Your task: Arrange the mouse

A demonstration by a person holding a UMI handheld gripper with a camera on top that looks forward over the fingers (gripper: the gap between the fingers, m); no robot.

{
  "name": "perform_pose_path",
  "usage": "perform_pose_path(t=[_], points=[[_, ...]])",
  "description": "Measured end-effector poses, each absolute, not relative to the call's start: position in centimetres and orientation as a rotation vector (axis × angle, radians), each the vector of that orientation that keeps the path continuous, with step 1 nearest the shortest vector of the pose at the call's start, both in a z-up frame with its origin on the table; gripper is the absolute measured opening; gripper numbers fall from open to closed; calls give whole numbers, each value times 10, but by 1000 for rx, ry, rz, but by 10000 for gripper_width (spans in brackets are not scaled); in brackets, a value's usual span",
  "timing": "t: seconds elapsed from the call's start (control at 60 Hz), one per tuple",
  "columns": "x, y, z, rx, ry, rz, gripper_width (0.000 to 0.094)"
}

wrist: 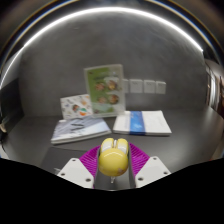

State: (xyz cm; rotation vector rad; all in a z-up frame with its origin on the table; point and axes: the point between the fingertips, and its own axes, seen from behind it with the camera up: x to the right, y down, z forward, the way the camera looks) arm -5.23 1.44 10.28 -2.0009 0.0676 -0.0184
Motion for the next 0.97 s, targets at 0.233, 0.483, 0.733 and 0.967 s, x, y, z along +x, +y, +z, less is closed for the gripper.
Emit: perform_pose_path(t=[0.233, 0.483, 0.733, 0.967], points=[[-222, -22, 80, -2033, -87, 62, 405], [-226, -24, -9, -2177, -32, 19, 408], [-228, -32, -8, -2217, -26, 114, 844], [-186, -106, 23, -2195, -38, 196, 847]])
